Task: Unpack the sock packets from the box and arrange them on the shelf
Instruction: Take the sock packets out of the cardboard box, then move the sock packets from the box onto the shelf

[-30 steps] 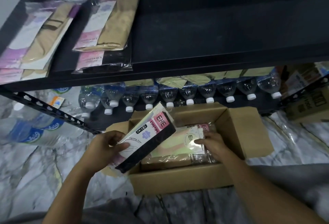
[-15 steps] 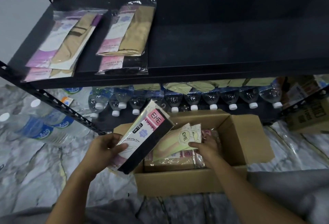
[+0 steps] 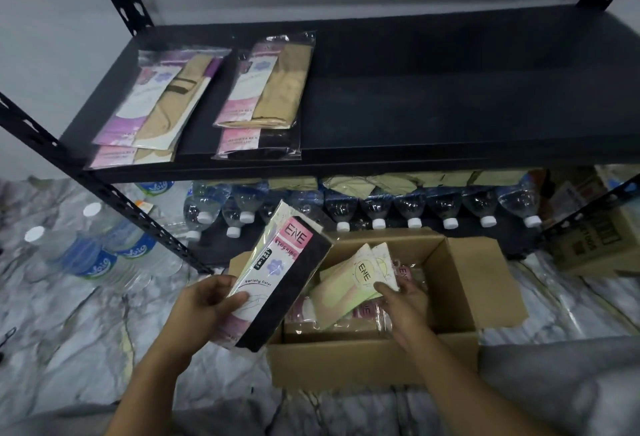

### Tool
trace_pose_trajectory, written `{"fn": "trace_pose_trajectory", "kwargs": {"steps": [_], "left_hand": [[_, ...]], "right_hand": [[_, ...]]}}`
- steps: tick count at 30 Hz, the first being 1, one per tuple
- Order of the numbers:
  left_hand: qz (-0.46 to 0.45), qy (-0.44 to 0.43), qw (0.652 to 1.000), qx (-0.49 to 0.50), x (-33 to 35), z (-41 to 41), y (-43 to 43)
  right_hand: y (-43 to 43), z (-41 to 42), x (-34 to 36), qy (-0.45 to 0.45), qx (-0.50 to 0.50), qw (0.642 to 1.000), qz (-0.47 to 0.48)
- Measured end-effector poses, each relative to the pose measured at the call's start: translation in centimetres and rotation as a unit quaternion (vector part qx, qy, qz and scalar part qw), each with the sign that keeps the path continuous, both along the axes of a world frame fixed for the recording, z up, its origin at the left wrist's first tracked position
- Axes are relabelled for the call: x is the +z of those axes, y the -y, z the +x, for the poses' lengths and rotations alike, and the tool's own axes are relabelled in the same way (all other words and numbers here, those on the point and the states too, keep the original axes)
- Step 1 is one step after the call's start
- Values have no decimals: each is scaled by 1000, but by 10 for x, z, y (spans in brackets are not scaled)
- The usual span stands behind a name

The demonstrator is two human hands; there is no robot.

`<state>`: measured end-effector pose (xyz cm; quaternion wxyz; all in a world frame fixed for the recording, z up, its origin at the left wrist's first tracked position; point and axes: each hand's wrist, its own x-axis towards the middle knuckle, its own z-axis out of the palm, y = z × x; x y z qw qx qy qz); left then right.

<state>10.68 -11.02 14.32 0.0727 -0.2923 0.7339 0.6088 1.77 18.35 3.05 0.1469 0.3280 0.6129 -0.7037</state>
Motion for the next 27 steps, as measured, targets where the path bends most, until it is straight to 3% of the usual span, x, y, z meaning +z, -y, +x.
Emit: {"fn": "trace_pose_trajectory", "kwargs": {"steps": [10, 20, 23, 27], "left_hand": [[60, -98, 992, 43, 49, 45, -23], [109, -268, 942, 170, 158, 40, -4], [79, -286, 936, 190, 192, 22, 18], [18, -247, 951, 186, 219, -19, 60]], "right_hand": [[-9, 35, 119, -159, -41, 986, 39], [8, 28, 302, -372, 20, 928, 11], [26, 4, 351, -381, 47, 923, -30], [59, -45, 388, -356, 67, 930, -65]]}}
